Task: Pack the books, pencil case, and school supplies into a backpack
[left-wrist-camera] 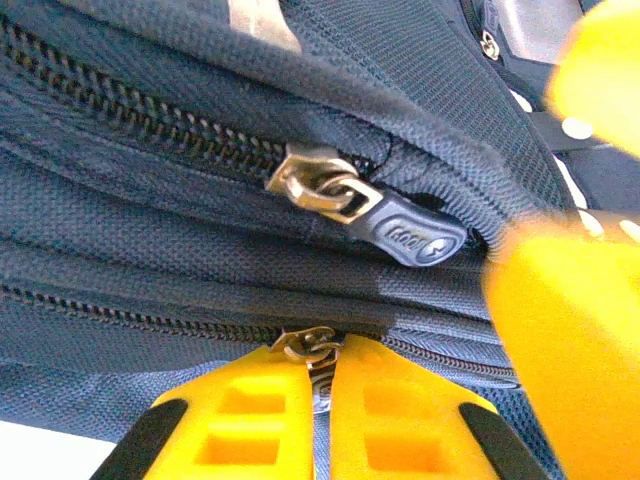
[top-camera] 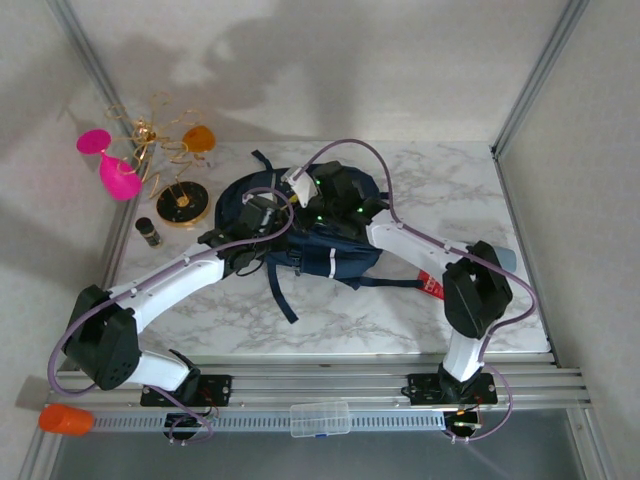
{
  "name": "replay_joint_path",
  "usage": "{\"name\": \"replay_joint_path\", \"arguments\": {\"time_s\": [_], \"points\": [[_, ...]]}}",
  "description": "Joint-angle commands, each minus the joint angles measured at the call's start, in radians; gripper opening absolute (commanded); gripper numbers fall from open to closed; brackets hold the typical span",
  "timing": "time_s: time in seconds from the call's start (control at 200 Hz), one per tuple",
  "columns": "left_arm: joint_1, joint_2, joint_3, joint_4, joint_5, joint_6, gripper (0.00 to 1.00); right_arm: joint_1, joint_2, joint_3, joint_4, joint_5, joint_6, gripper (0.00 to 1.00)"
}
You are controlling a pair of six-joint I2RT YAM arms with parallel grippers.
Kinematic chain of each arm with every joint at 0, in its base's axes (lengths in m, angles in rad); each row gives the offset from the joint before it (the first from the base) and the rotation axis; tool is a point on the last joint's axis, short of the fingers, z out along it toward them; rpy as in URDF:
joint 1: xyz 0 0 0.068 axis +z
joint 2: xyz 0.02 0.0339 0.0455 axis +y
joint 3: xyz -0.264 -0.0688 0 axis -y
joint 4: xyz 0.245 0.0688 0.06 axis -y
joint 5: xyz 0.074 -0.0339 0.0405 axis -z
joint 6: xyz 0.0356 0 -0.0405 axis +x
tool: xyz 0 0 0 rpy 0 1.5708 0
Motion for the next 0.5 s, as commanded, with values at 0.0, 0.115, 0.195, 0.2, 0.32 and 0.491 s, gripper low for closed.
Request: {"name": "replay_joint_path", "arguments": {"time_s": [0.0, 0.115, 0.195, 0.2, 0.32, 0.491], "points": [[0.011, -0.023, 0.016, 0.025, 0.028, -0.038, 0.00, 0.001, -0.110, -0.121, 0.045, -0.058, -0.037, 0.54], [0.017, -0.023, -0.001, 0.036, 0.047, -0.051, 0.00, -0.003, -0.154, -0.263, 0.114, -0.010, -0.087, 0.63], [0.023, -0.023, -0.014, 0.042, 0.055, -0.063, 0.00, -0.016, -0.154, -0.298, 0.130, -0.014, -0.109, 0.63], [0.023, -0.023, -0.015, 0.042, 0.056, -0.064, 0.00, -0.016, -0.154, -0.300, 0.132, -0.015, -0.111, 0.63], [0.030, -0.028, -0.034, 0.068, 0.075, -0.081, 0.00, -0.018, -0.117, -0.313, 0.155, -0.026, -0.180, 0.68], [0.036, -0.029, -0.041, 0.068, 0.082, -0.083, 0.00, -0.019, -0.031, -0.248, 0.159, 0.033, -0.258, 0.68]]}}
